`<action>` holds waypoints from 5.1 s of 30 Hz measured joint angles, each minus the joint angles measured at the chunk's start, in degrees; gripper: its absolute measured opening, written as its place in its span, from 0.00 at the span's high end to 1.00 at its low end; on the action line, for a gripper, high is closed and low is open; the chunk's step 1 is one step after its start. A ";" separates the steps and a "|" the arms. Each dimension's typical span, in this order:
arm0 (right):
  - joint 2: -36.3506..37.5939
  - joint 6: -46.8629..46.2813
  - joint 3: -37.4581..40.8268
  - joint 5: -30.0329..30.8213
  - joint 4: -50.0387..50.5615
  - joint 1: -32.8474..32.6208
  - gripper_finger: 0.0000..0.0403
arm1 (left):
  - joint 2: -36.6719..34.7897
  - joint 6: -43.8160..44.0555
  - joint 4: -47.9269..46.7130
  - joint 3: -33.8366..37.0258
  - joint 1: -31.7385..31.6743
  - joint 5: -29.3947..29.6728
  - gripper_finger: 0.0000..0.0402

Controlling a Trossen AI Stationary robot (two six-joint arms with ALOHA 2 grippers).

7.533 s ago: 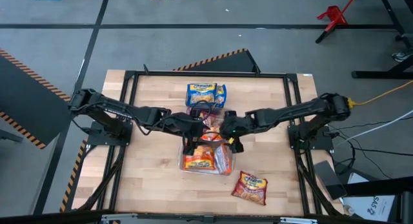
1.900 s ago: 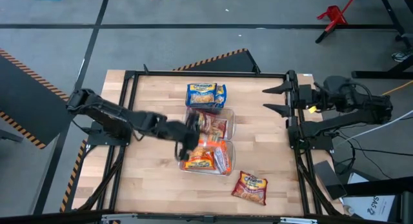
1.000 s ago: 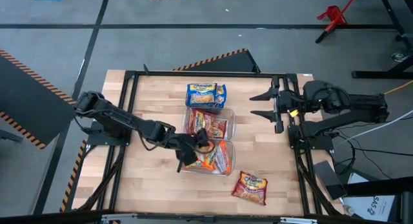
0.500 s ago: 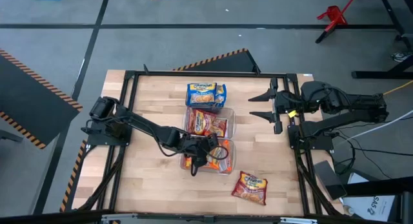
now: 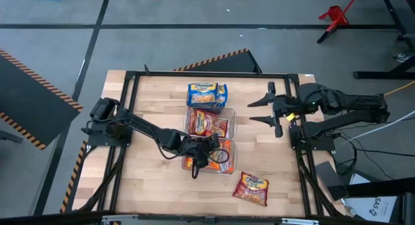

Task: Sort Maruchan noodles
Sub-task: Put the orange noodle pack into the bottom transparent bin, then put the red noodle pack into the top transparent bin

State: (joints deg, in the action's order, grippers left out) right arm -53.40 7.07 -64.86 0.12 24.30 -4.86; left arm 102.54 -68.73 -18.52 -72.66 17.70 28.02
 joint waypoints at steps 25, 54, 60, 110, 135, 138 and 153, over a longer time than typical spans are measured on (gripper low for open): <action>-4.78 -0.79 0.00 -5.77 -0.30 0.00 0.53 | 0.00 12.22 -1.38 0.00 3.28 14.71 0.45; -5.01 -2.32 0.02 -5.77 -0.46 0.00 0.53 | -12.36 60.79 5.18 -0.04 2.31 -2.64 0.45; -5.01 -3.97 0.02 -5.81 0.11 0.00 0.53 | -7.89 62.69 4.25 0.16 0.96 -3.77 0.45; -16.22 -49.86 31.32 -9.13 -7.85 -18.27 0.53 | -14.34 87.47 2.66 8.70 1.85 -3.98 0.45; -35.75 -50.53 31.07 -16.37 -24.95 -23.50 0.14 | -14.32 87.65 2.51 8.70 2.77 -3.62 0.45; -36.33 -50.53 31.01 -16.81 -24.80 -23.50 0.19 | -14.32 87.63 2.49 8.70 2.73 -3.51 0.45; -36.62 -49.12 31.36 -17.02 -23.87 -23.61 0.97 | -14.32 87.49 2.08 8.70 2.68 -1.65 0.45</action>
State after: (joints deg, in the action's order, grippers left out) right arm -90.02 -42.05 -33.50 -16.90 0.44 -28.47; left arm 88.23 18.76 -16.45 -63.96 20.38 26.37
